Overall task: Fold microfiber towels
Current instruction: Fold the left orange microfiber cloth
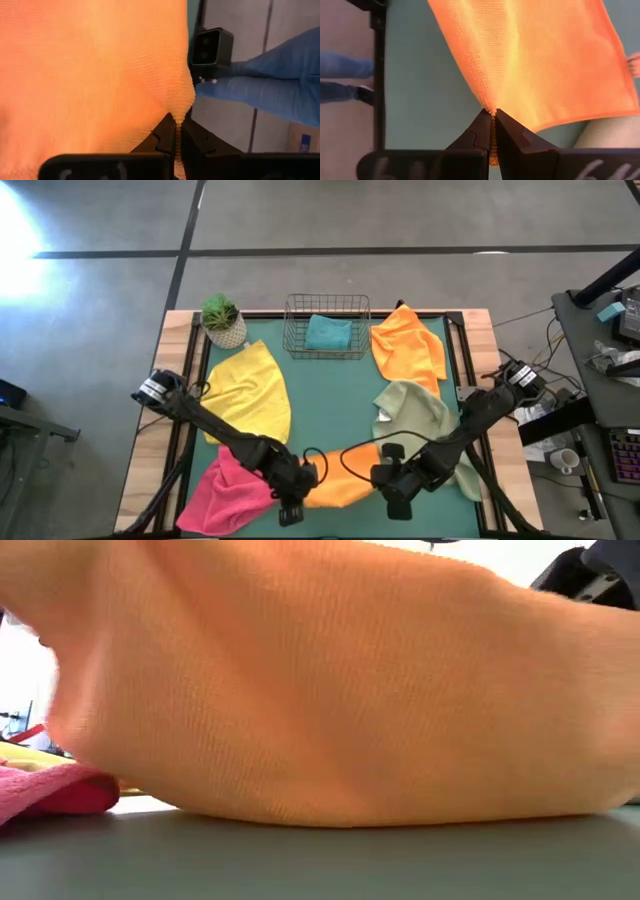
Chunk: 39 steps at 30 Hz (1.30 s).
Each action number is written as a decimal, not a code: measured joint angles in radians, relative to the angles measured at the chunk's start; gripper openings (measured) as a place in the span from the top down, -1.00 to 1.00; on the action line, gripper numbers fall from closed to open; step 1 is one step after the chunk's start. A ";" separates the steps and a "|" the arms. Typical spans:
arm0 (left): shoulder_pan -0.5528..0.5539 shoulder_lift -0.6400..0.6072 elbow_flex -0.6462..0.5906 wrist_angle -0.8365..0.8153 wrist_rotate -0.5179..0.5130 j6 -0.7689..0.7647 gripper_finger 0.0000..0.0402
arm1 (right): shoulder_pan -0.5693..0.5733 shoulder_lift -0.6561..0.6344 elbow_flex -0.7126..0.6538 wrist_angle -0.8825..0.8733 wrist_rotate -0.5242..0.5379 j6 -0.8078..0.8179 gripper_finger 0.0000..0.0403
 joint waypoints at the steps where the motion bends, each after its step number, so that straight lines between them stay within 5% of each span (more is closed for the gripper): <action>1: -0.001 0.003 0.000 0.014 0.003 0.000 1.00 | 0.002 0.000 -0.009 0.016 -0.004 0.001 0.96; 10: -0.006 0.004 -0.004 0.036 0.005 0.000 0.96 | 0.008 0.002 -0.049 0.052 -0.029 0.005 0.96; 27: 0.021 0.004 0.003 0.037 -0.001 0.016 0.21 | 0.034 -0.023 -0.033 0.042 -0.107 0.013 0.41; 34: 0.118 0.005 0.001 0.036 -0.034 0.229 0.20 | 0.062 -0.058 -0.033 0.006 -0.095 0.139 0.45; 39: 0.177 0.005 0.001 0.040 -0.034 0.412 0.22 | 0.089 -0.111 -0.033 -0.028 0.020 0.280 0.55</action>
